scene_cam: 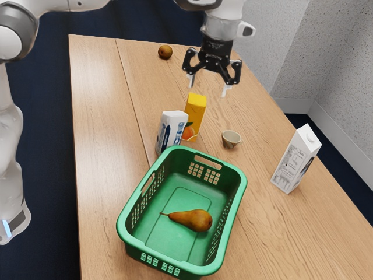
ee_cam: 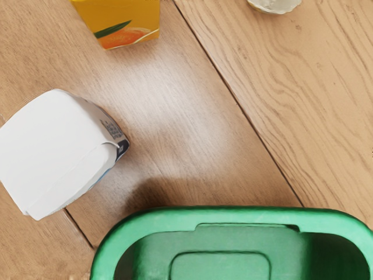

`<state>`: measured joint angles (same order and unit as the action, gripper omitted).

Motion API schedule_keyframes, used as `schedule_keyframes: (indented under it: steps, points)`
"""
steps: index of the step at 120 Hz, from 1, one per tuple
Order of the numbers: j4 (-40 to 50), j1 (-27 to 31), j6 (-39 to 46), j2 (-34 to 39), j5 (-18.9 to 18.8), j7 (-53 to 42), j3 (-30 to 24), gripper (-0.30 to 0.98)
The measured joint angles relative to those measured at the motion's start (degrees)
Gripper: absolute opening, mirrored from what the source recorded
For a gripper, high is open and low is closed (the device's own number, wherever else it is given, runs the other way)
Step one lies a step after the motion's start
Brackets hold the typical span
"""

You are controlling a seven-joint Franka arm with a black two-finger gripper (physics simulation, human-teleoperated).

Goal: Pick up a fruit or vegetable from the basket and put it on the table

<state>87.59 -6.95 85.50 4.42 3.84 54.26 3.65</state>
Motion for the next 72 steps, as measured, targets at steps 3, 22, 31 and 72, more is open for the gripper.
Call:
schedule_keyframes:
  steps: [3,22,31,72]
  points:
    - [-0.6,0.0,-0.2,0.0,0.1,3.7,0.1,0.69]
    - [-1.7,0.9,-0.9,0.2,1.0,20.4,-0.2,0.69]
    - [-1.8,-0.3,-2.2,2.3,2.0,22.0,-0.1,0.69]
    - [-6.2,-3.7,-4.1,-2.4,-0.2,-11.8,-5.9,0.69]
